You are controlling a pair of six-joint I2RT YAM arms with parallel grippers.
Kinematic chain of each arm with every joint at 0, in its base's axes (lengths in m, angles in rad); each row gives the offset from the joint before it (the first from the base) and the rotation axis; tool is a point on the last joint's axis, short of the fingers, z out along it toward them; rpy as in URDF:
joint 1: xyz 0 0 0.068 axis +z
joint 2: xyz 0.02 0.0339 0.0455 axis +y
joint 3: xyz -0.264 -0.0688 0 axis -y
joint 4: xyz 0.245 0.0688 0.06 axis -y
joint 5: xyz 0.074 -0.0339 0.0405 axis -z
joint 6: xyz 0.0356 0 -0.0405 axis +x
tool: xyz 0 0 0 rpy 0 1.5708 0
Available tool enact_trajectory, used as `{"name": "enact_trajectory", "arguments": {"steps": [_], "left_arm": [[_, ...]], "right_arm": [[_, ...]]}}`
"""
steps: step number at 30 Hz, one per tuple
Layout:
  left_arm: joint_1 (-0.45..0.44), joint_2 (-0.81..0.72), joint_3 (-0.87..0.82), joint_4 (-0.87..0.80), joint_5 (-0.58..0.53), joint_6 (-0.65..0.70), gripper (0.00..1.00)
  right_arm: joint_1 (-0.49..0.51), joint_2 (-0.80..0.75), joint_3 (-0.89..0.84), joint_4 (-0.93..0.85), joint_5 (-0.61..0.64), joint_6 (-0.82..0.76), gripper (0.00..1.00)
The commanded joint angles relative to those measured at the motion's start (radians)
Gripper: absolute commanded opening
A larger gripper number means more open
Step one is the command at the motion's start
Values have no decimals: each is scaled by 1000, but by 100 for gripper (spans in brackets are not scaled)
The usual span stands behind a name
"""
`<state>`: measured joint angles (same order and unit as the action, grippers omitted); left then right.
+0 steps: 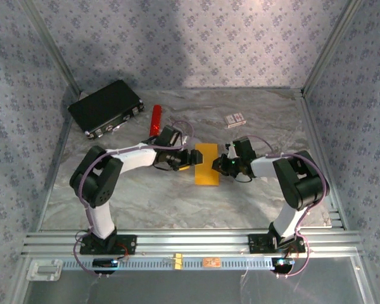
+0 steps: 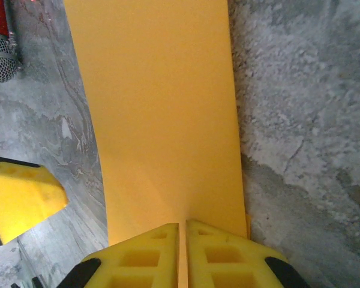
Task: Fold a paper plane with a square sheet of paper (pick it up from the middle)
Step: Third fold the triangle at the center of the table.
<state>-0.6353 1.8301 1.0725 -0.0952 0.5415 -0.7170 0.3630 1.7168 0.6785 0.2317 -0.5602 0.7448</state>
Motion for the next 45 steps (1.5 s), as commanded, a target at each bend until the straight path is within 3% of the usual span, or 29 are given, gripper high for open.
{"name": "enact_trajectory", "arguments": {"steps": [1,19,36,40,45], "left_arm": [[-7,40,42,22,44,-16,76],[-21,130,67,36,46,-34,61],[-21,110,60,38,1,-68,29],[-21,101,58,34,-9,-77,17],[-21,80,49,35,-15,-92,5]], "right_arm": [[-11,29,-31,4,-16,19,13],[-22,33,-39,-12,-14,4,13],[-22,33,-42,-17,-10,3,13],[-22,32,-38,-18,-12,4,13],[-18,-2,-45,2,-23,0,20]]}}
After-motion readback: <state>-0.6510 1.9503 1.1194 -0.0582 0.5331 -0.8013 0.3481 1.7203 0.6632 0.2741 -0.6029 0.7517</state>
